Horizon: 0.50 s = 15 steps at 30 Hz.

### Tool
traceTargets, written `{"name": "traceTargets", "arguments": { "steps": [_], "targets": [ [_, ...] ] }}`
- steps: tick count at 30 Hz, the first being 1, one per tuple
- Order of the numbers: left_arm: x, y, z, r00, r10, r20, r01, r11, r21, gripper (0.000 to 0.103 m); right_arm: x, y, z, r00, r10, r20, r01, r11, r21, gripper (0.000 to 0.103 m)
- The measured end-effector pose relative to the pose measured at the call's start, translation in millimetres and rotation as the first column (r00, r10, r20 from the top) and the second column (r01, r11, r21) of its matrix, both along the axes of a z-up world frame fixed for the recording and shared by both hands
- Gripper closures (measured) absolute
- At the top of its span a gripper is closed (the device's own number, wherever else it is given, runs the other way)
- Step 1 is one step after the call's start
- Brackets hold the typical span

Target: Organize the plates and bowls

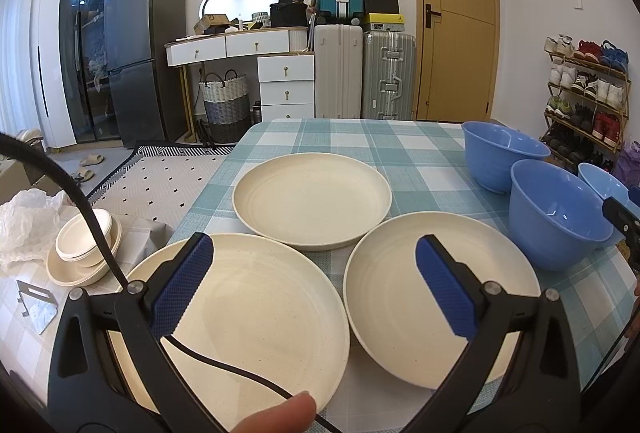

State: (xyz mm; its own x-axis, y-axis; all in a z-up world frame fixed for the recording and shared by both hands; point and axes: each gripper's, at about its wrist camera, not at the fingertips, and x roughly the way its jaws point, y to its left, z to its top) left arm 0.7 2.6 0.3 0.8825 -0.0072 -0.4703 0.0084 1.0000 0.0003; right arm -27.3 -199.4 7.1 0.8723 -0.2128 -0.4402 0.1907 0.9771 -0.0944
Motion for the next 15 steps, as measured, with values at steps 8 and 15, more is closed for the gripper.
{"name": "traceTargets", "arguments": {
  "steps": [8, 15],
  "targets": [
    [-0.2, 1.1, 1.1, 1.0, 0.0, 0.002, 0.0, 1.0, -0.004, 0.002, -3.0, 2.4, 2.9, 0.998, 0.057, 0.011, -0.057, 0.997, 0.042, 0.0],
    [0.0, 1.8, 1.0, 1.0, -0.001, 0.003, 0.001, 1.0, -0.001, 0.002, -4.5, 7.8, 4.4, 0.999, 0.043, 0.024, -0.043, 0.999, 0.01, 0.0]
  ]
}}
